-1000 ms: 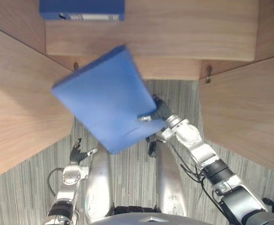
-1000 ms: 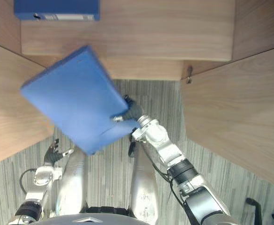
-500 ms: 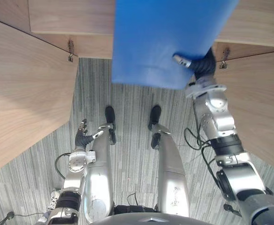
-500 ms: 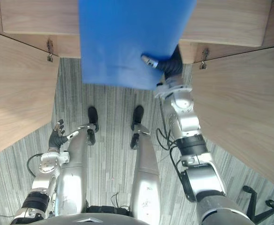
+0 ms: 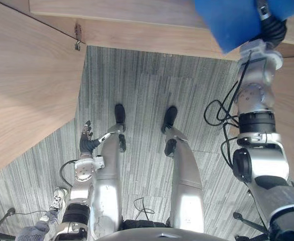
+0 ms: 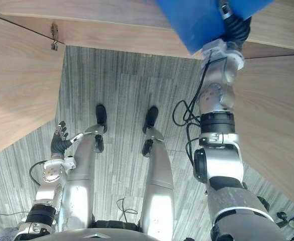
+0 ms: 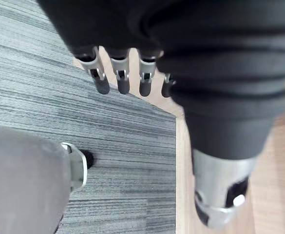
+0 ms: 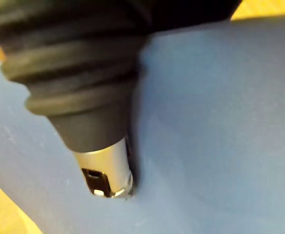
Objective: Walk over to the cabinet, pick up the folder, carry it to the office cabinet, place the folder inside the office cabinet, then close the office cabinet door
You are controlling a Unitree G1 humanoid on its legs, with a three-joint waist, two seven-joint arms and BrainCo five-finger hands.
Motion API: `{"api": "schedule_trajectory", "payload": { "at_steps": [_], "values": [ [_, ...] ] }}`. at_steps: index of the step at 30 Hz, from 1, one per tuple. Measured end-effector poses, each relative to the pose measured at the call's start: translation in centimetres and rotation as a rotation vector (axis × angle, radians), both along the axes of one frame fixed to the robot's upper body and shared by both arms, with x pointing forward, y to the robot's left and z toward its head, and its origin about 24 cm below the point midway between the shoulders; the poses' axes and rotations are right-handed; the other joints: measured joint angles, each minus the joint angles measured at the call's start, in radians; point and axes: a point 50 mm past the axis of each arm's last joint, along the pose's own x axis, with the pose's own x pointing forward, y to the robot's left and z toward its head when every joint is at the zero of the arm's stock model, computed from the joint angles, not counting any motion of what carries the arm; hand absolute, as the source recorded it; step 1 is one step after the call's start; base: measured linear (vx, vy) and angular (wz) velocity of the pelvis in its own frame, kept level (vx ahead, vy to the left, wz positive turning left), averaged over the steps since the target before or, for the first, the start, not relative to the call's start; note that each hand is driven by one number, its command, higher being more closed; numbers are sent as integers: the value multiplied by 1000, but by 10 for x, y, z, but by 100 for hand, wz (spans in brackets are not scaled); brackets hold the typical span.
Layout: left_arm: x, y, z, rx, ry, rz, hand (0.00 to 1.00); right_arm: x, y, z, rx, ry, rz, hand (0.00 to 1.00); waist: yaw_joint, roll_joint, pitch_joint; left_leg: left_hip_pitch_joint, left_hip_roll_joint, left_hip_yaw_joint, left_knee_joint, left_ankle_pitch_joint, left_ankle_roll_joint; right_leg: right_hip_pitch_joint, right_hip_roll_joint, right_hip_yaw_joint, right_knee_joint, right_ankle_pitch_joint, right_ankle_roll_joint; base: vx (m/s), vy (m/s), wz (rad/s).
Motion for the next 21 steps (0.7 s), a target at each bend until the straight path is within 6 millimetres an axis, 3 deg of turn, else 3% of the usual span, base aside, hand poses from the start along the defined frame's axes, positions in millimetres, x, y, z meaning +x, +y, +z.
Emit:
{"api": "schedule_trajectory", "payload": {
  "at_steps": [7,13,17,21],
  "values": [
    [-1,-4,-5,-27,18,26,0,-5,-5,20,151,-77,23,100,-3,0,-3,-22,-1,2,-27,24,-3,-22,-5,-13,-13,7,-3,35,1,6],
    [1,-3,-8,-39,36,59,0,-6,-7,25,263,-99,47,100,-3,0,-4,-17,-5,1,-54,48,-8,-24,-8,-20,-22,13,-9,25,-5,5],
    [2,-5,-9,-62,43,87,0,-2,0,18,379,-95,76,100,-7,1,-5,-7,-3,-1,-64,55,-8,-13,-7,-25,-24,17,-12,-1,-1,1],
    [1,-10,-19,-93,98,97,0,7,14,-3,497,-23,109,100,-8,5,-46,2,0,2,-80,58,-4,3,-5,-33,-46,24,-12,0,0,0]
  ]
}}
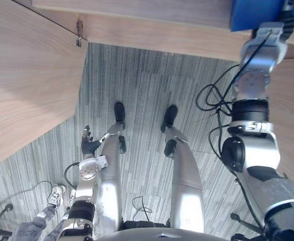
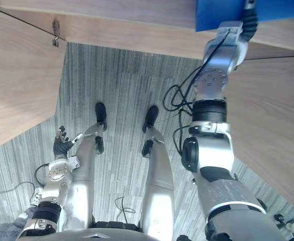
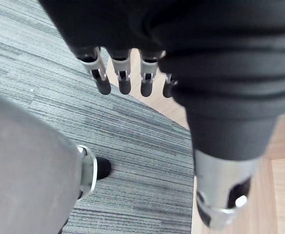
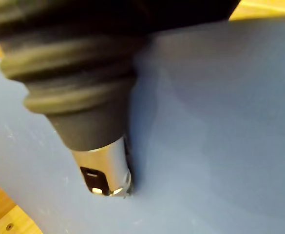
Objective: Walk over to the cabinet, pick up the folder, carry it to the office cabinet, place the folder inside the office cabinet, then close the office cabinet door
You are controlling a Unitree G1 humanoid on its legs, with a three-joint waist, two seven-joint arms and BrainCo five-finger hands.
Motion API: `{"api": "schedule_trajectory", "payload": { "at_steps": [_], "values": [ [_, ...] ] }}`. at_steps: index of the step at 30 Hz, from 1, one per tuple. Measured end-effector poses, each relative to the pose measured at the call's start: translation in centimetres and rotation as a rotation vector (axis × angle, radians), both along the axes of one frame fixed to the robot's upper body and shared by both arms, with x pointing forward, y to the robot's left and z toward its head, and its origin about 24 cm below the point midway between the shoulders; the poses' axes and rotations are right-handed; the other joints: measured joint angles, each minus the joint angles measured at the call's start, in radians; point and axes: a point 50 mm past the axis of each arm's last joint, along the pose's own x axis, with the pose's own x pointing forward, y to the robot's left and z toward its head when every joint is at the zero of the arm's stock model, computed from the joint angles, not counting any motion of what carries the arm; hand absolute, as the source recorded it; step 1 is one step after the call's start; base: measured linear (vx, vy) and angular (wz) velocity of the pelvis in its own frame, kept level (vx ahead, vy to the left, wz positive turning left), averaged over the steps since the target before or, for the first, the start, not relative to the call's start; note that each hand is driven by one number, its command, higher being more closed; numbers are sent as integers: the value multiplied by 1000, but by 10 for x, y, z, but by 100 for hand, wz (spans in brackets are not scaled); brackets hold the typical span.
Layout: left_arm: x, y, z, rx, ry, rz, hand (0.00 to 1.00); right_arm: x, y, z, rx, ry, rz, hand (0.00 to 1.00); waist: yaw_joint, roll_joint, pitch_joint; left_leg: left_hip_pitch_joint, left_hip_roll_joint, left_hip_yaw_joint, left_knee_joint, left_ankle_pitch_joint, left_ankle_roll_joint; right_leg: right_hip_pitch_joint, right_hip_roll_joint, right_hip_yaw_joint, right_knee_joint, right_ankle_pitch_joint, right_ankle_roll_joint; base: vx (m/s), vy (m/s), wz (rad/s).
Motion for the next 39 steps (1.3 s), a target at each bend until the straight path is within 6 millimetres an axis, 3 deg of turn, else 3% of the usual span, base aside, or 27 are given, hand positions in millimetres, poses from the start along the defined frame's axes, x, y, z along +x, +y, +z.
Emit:
{"api": "schedule_trajectory", "payload": {
  "at_steps": [6,12,24,25,31,39],
  "values": [
    [2,-7,-6,-19,35,7,0,4,10,-11,40,45,26,100,3,-1,-19,16,0,-1,-8,8,-1,20,1,-8,-17,4,1,13,2,2],
    [4,-15,-14,-39,83,4,0,9,23,-41,79,139,53,100,1,-1,-22,64,4,-3,-11,6,-1,79,6,-16,-33,4,1,4,-1,1],
    [7,-12,-22,-49,140,34,0,7,25,-44,122,135,44,100,0,-1,-22,101,8,1,-46,16,-4,113,15,-19,-65,14,-2,21,-7,0],
    [7,-12,-22,-55,143,36,0,7,23,-44,131,136,40,0,0,-1,-22,101,8,0,-49,17,-5,113,15,-19,-68,15,-1,59,-11,1],
    [6,-8,-25,-80,156,68,0,5,14,-39,145,129,15,0,-1,-1,-22,106,8,-2,-64,18,-5,125,18,-24,-93,22,0,54,-4,1],
    [7,-4,-28,-85,174,87,0,0,4,-10,114,57,-14,0,-2,-1,-22,107,8,-1,-78,23,-6,130,20,-27,-113,29,1,42,-4,0]
  ]
}}
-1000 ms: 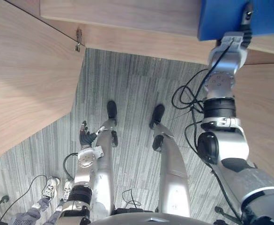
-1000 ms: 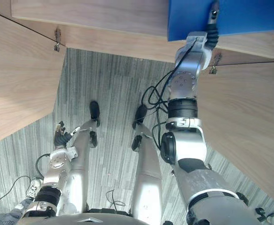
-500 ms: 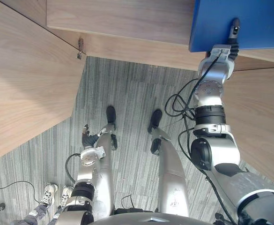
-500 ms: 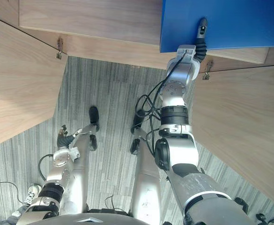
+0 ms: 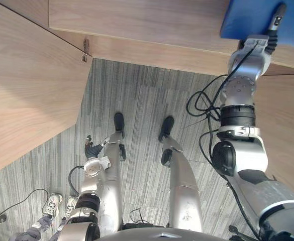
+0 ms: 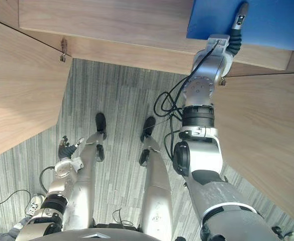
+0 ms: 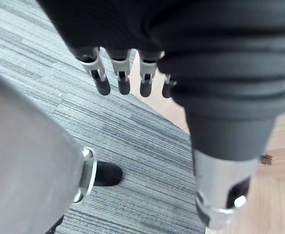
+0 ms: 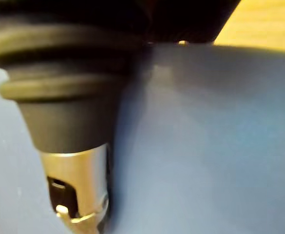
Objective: Walk over to the cabinet, pick up the folder, carry it to the office cabinet, place the folder inside the office cabinet, then close the office cabinet door
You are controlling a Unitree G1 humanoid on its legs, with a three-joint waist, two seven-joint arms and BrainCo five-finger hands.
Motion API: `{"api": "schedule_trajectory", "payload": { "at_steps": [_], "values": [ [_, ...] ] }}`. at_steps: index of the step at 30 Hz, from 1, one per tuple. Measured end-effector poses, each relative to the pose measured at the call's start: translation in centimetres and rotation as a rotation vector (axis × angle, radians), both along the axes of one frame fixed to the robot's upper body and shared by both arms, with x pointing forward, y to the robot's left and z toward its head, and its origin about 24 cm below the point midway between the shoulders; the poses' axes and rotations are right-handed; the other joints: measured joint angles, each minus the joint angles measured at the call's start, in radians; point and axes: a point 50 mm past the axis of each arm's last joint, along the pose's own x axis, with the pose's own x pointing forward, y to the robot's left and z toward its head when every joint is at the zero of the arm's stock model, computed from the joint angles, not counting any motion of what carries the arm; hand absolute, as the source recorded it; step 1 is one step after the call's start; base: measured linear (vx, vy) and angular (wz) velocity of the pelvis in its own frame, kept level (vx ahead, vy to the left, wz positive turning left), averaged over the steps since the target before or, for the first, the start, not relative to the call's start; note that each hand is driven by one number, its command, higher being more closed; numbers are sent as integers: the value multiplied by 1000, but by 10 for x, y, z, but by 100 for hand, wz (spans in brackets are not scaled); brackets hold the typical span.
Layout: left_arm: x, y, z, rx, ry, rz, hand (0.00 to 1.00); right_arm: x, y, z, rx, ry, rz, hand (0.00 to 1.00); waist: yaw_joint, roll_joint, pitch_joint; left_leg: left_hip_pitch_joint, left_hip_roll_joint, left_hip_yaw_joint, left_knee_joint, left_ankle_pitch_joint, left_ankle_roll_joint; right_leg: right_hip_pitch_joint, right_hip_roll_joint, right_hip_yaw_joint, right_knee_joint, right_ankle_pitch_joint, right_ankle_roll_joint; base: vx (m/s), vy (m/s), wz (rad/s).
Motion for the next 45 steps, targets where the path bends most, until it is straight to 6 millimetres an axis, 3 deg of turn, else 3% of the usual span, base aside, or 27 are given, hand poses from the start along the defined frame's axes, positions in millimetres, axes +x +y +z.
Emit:
{"api": "schedule_trajectory", "payload": {
  "at_steps": [22,32,40,45],
  "values": [
    [0,1,0,-5,2,2,0,-2,-6,7,-81,10,-32,0,-2,0,0,1,7,9,-2,0,-1,-5,6,7,-1,1,-2,33,-9,-1],
    [3,1,7,9,-34,-14,0,-4,-17,-19,-112,53,-56,0,4,0,0,-19,8,1,0,0,-1,-20,8,0,-2,1,-3,3,-1,0],
    [4,5,13,20,-63,-14,0,-25,-28,-22,-266,14,-157,0,6,-1,0,-20,7,-1,-2,-1,0,-18,7,-1,1,0,-3,18,-3,1],
    [3,7,14,27,-67,-13,0,-25,-23,-14,-335,-6,-148,0,5,-1,0,-20,7,0,-6,0,-1,-21,7,-1,2,0,-3,20,-7,0]
  ]
}}
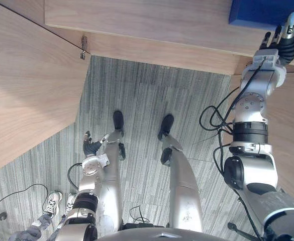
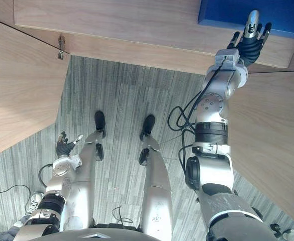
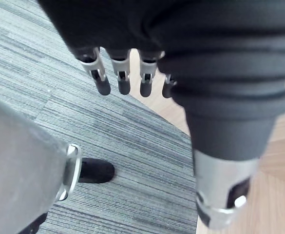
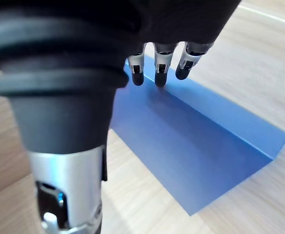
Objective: Walk over to the cabinet, pick up the folder, carry it to the office cabinet, place the folder inside the office cabinet, then close the office cabinet door
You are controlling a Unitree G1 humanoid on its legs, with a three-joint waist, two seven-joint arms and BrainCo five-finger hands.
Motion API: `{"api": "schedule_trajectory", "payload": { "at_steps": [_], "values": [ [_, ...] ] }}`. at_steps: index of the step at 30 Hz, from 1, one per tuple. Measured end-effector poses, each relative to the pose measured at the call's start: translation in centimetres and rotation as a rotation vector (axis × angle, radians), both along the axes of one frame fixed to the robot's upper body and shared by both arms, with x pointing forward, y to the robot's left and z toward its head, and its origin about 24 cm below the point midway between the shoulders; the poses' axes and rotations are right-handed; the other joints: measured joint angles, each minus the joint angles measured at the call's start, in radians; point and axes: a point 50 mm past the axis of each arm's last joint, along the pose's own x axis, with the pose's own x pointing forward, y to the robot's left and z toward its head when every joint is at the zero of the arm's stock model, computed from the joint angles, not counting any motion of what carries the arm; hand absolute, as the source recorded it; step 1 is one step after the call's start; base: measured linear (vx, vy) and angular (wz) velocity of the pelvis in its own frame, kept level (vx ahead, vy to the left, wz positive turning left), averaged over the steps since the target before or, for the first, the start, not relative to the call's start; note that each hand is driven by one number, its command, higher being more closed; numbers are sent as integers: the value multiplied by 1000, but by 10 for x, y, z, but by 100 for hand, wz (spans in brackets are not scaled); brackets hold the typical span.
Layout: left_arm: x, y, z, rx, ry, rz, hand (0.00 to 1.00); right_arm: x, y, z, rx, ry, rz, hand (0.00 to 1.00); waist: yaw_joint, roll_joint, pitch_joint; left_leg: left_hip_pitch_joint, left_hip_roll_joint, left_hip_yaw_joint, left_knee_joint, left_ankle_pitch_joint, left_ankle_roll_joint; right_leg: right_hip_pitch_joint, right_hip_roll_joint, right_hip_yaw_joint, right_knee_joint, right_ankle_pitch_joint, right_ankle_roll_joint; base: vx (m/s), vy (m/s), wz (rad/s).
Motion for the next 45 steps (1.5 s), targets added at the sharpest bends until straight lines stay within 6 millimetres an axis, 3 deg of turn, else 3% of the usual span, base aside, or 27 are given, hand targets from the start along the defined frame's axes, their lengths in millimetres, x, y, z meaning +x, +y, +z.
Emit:
{"api": "schedule_trajectory", "payload": {
  "at_steps": [9,18,23,28,35,39,40,45],
  "values": [
    [-7,1,-3,-2,-2,-15,0,15,27,47,-81,-66,86,0,0,0,0,0,-1,0,-13,8,-3,-5,-1,-3,-7,0,0,20,-8,1],
    [-8,1,-3,-3,-6,-13,0,23,34,56,-60,-51,122,0,1,0,0,3,-1,0,-21,16,-8,-6,-1,-4,-7,1,-1,8,-3,0],
    [-8,0,-3,-6,-7,-13,0,20,32,51,-61,-55,118,0,1,0,0,14,0,5,-28,20,-9,-1,-1,-1,-6,1,-2,13,-6,0],
    [-8,1,3,-1,-40,-9,0,-12,21,32,-166,-124,25,0,-1,-1,0,19,0,9,-26,18,-8,2,-1,4,-6,1,-2,18,-5,-1],
    [-6,2,11,50,-74,-25,0,-56,25,13,-551,-89,-317,0,-18,-3,2,48,5,23,-25,13,-6,21,3,16,-1,1,-1,29,-16,-5],
    [-8,4,12,95,-74,-36,0,-57,37,-1,-835,47,-526,0,-21,-3,2,52,7,27,-24,13,-5,24,4,19,-1,1,-1,14,-10,-2],
    [-10,5,13,105,-77,-34,0,-54,41,-6,-948,112,-608,100,-21,-5,3,53,7,28,-24,13,-5,24,4,19,-1,1,-1,0,0,0],
    [-14,7,11,127,-68,-34,0,-41,48,-20,-1215,274,-772,100,-13,-6,3,52,6,27,-24,13,-5,23,3,17,0,1,-1,41,-13,1]
  ]
}}
